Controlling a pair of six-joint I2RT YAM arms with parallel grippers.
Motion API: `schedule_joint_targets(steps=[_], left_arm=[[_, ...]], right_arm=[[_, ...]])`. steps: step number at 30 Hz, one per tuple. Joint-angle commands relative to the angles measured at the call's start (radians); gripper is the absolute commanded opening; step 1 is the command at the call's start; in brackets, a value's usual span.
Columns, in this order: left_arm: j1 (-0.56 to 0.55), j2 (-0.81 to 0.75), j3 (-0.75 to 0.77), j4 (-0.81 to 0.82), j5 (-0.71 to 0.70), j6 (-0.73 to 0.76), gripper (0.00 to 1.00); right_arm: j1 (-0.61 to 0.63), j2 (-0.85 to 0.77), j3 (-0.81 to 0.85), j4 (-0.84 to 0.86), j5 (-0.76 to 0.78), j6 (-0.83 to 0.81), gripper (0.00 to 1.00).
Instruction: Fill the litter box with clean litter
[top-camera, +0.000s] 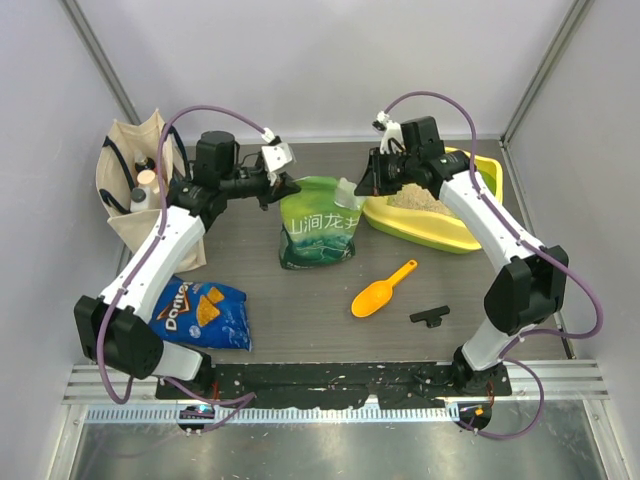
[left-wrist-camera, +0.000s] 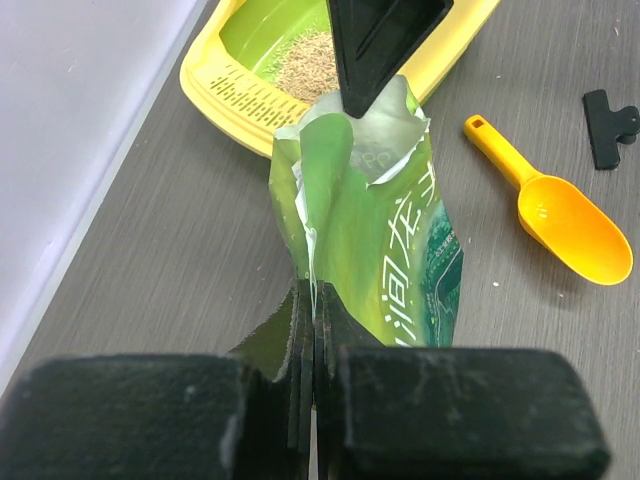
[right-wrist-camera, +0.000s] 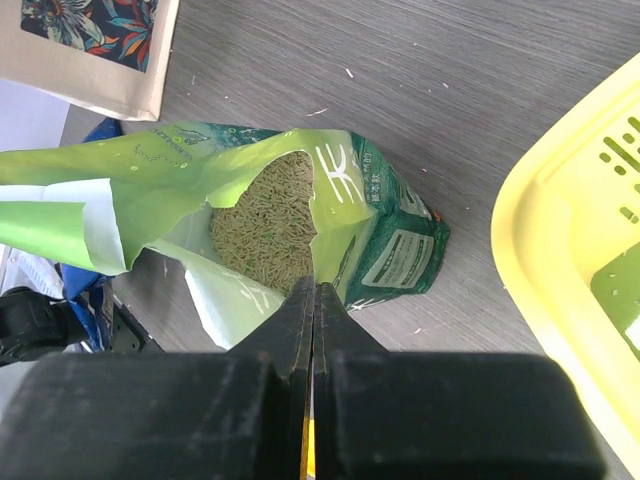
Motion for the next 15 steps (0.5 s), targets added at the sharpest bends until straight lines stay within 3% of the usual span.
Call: schedule_joint_targets(steps=[1,4,6,7,8,10,14,15], left_arm=[[0.009,-0.008,0.109,0.147,0.057,0.025,0.0],[0.008,-0.022,0.064,0.141,0.065,0.019,0.0],[0.008,-0.04,0.037,0.147,0.065,0.008,0.0],[0.009,-0.046,0.014,0.155,0.066,-0.003,0.0],[0.008,-0.053,0.006,0.172,0.069,-0.015,0.0],[0.008,-0.054,0.004,0.173,0.082,-0.04,0.0],[0.008,-0.05,0.01,0.161,0.082,-0.063,0.0],[0.006,-0.05,0.01,0.161,0.082,-0.069,0.0]], right_arm=[[-0.004,-0.072,0.039,0.044,0.021,-0.029,0.01],[-0.009,-0.083,-0.004,0.064,0.034,-0.043,0.01],[-0.037,-0.078,-0.024,0.075,-0.017,-0.027,0.16],[-0.053,-0.077,-0.024,0.087,-0.053,-0.023,0.29],[-0.075,-0.075,-0.018,0.101,-0.102,-0.011,0.47],[-0.153,-0.08,-0.014,0.15,-0.307,-0.021,0.56],[-0.238,-0.132,-0.035,0.127,-0.439,-0.194,0.66],[-0.241,-0.144,-0.043,0.092,-0.444,-0.342,0.67]])
